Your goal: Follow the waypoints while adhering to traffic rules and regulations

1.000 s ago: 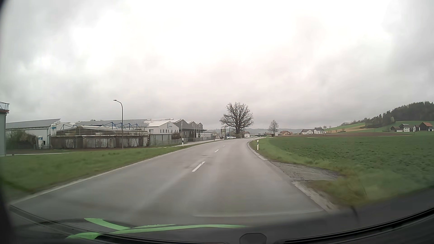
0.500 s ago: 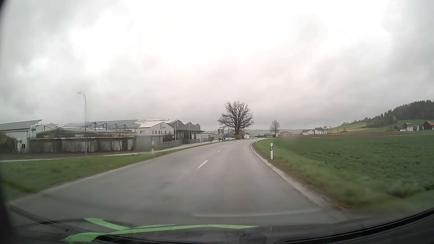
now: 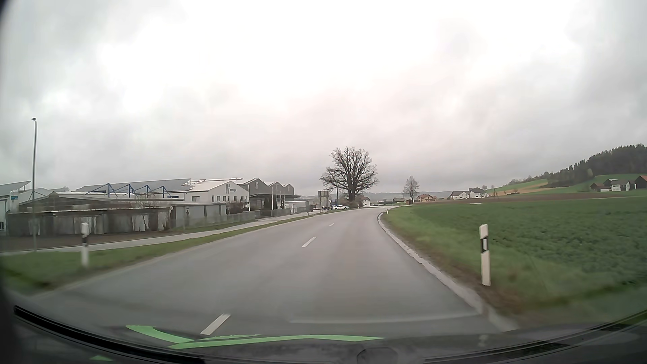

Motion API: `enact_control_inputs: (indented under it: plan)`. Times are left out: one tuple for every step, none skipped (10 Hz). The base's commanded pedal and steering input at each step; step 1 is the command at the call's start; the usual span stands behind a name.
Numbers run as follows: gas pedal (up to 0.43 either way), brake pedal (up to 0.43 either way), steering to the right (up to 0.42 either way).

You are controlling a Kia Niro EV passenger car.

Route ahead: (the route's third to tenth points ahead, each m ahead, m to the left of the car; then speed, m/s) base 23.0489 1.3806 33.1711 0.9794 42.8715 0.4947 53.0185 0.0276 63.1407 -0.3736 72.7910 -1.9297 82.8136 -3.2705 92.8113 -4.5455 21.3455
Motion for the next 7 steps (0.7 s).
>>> enact_control_inputs:
  plan:
    - [0.079,0.000,0.003]
    - [0.059,0.000,0.003]
    - [0.059,0.000,0.006]
    - [0.059,0.000,0.006]
    - [0.059,0.000,0.007]
    - [0.059,0.000,0.007]
    - [0.059,0.000,0.008]
